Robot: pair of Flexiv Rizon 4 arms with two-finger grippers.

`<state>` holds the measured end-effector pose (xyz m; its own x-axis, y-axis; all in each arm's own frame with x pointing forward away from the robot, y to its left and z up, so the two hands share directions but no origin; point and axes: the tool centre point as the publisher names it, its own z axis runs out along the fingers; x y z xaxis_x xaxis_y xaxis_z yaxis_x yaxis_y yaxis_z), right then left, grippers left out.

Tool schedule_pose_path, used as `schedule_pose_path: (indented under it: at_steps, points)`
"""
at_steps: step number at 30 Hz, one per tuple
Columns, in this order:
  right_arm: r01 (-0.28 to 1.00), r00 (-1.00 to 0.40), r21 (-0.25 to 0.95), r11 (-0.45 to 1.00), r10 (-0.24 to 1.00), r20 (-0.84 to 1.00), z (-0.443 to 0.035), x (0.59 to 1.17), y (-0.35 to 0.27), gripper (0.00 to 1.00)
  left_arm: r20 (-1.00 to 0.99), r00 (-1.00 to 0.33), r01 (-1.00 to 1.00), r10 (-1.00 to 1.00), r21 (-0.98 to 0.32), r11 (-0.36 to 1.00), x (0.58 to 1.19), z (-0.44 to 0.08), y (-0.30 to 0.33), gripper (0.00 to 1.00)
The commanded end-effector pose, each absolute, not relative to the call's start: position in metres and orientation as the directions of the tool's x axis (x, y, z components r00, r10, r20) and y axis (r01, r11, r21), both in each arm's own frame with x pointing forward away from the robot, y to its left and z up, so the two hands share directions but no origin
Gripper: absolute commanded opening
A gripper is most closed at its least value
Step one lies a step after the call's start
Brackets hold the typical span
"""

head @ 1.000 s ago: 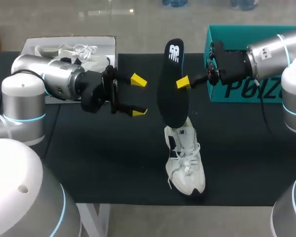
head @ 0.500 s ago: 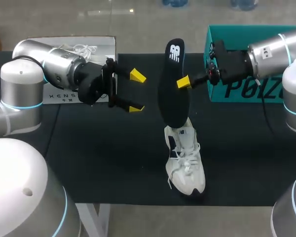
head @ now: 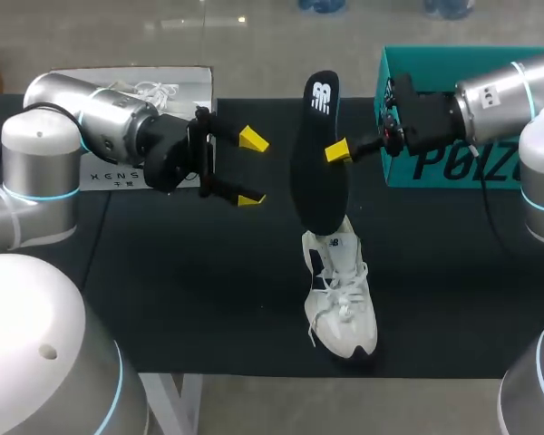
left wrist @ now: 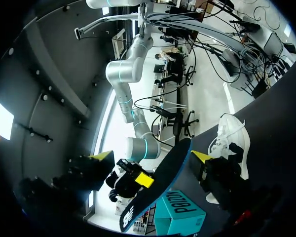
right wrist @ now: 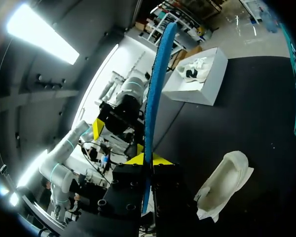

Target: Take the shoe out of the shoebox, open the shoe tongue, remove and reinsert the insole, then place the shoe into the shoebox

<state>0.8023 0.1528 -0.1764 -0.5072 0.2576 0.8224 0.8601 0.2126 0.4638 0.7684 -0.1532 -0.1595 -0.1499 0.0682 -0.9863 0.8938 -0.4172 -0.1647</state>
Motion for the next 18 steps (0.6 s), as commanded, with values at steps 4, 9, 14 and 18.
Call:
schedule_pose_path:
  at_steps: [4, 9, 14, 18]
  points:
    - [0.86, -0.507, 0.464, 0.211, 0.261, 0.822, -0.176, 0.801, 0.153, 0.0, -0.987, -0.148, 0.893, 0.07, -0.164, -0.419, 0.769, -0.16, -0.153, 1.0]
    - [0.86, -0.507, 0.464, 0.211, 0.261, 0.822, -0.176, 0.801, 0.153, 0.0, -0.943, -0.284, 0.897, 0.176, -0.326, -0.3, 0.779, -0.159, -0.139, 1.0]
    - [0.86, -0.507, 0.464, 0.211, 0.261, 0.822, -0.176, 0.801, 0.153, 0.0, -0.868, -0.4, 0.889, 0.293, -0.446, -0.107, 0.769, -0.164, -0.125, 1.0]
    - [0.86, -0.507, 0.464, 0.211, 0.261, 0.822, -0.176, 0.801, 0.153, 0.0, -0.774, -0.514, 0.836, 0.37, -0.549, 0.013, 0.76, -0.175, -0.118, 1.0]
